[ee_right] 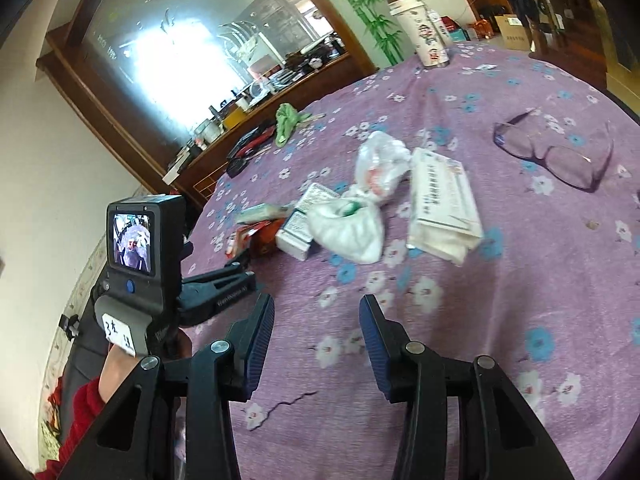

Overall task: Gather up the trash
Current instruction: 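Return both tools to the table and grasp the red-white wrapper with the left tool, then grasp the white tissue with the right tool while the left tool holds the wrapper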

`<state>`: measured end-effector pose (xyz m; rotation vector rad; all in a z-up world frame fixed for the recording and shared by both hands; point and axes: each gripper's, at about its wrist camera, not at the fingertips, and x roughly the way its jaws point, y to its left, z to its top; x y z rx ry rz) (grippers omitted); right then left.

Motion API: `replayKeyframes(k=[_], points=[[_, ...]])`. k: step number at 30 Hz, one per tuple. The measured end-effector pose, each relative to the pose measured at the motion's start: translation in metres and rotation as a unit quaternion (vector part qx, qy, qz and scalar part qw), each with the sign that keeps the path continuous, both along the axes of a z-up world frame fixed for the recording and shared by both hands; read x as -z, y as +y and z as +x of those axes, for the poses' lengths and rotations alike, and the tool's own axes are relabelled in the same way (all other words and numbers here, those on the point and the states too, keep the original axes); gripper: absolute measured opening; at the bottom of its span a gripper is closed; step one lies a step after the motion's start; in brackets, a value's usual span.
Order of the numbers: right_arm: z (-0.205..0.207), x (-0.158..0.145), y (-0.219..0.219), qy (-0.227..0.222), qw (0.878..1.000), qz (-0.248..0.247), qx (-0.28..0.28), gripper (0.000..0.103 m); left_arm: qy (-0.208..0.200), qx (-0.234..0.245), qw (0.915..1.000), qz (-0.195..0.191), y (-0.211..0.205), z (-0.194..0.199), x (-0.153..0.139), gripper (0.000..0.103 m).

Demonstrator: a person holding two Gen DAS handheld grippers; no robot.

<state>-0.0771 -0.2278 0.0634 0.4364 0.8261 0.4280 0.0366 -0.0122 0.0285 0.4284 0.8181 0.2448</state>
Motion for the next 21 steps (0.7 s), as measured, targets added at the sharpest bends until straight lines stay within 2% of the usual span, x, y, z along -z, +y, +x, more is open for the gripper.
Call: replayKeyframes(k=[3,5,7,11,16,21], points=[[0.001,0.002,-0.007,0.003,1.0,0.003,0.006,0.048,-0.011,-0.002,0.9998,-0.018,0.011,0.005,-0.002,0.083],[0.002,0.003,-0.009,0.005,1.0,0.004,0.009,0.048,-0.015,-0.003,0.9992,-0.037,0.019,0.008,-0.003,0.06],[0.004,0.005,-0.01,0.007,1.0,0.005,0.01,0.048,0.003,-0.013,0.9976,-0.068,0.031,0.014,-0.001,0.015],[0.006,0.006,-0.004,0.008,1.0,0.001,0.005,0.048,0.004,-0.029,0.9932,-0.113,0.053,0.015,0.0,0.011],[0.012,0.005,0.005,0.008,1.0,-0.012,0.003,0.049,0.005,-0.038,0.9784,-0.203,0.082,0.003,-0.007,0.01],[0.024,0.002,0.012,0.007,1.0,-0.025,0.009,0.051,-0.001,-0.036,0.9699,-0.241,0.098,-0.021,-0.012,0.01]])
